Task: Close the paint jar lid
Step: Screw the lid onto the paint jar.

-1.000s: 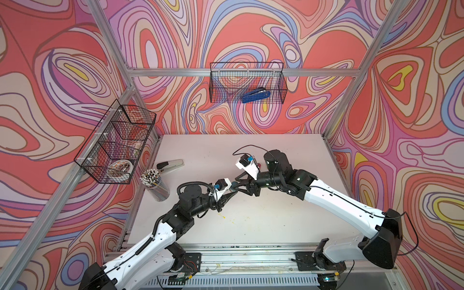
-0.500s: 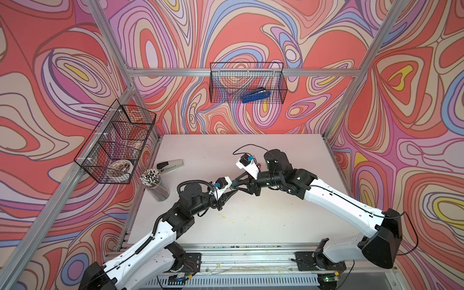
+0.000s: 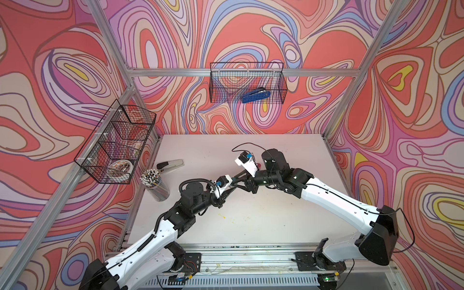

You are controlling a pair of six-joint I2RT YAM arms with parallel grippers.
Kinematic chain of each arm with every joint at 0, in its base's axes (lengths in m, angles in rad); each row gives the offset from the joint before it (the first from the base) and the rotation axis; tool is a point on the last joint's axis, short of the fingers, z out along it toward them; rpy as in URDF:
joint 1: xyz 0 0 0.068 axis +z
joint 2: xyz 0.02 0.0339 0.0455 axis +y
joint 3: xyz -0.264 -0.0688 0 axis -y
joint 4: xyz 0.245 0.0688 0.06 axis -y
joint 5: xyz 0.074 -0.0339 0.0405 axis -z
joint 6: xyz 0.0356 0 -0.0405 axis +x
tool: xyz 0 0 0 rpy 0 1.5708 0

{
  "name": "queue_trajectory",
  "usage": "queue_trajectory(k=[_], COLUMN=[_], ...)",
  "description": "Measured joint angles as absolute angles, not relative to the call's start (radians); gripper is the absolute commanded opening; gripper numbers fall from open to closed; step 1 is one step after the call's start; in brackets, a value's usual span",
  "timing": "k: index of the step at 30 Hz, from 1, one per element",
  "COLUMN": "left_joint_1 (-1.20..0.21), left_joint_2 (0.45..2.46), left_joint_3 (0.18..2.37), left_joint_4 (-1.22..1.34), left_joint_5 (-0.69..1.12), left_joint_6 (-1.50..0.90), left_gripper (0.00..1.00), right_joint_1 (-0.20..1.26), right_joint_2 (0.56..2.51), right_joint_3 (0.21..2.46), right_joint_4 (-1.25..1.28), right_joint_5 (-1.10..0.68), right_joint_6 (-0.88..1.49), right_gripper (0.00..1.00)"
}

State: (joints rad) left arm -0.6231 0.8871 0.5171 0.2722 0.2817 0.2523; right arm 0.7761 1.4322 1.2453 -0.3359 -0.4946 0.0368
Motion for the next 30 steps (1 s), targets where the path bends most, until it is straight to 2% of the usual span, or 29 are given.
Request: queue_trajectory(k=[11, 21, 25, 30], left_joint_1=[-0.630, -0.631, -0.635, -0.641], left_joint_2=[1.023, 1.143, 1.146, 1.128], left_joint_3=[0.522, 0.522, 0.522, 0.520], left_joint_4=[0.466, 0.632, 0.656, 0.681], left_joint_5=[0.041, -0.072, -0.080, -0.078], left_joint_6=[0.334, 0.360, 0.359, 0.353], left_gripper=[0.26, 0.27, 0.27, 0.27], right_joint_1=[0.825, 0.857, 0.863, 0.893], right_joint_2=[1.488, 1.553, 1.539, 1.471], right_joint_3=[1.232, 1.264, 1.252, 1.200], right_joint_4=[-0.158, -0.103, -0.080, -0.113], right_joint_5=[-0.210, -0.027, -0.002, 0.005], right_joint_6=[0.319, 0.527, 0.544, 0.542], right_gripper=[0.30, 0.34, 0.40, 0.57])
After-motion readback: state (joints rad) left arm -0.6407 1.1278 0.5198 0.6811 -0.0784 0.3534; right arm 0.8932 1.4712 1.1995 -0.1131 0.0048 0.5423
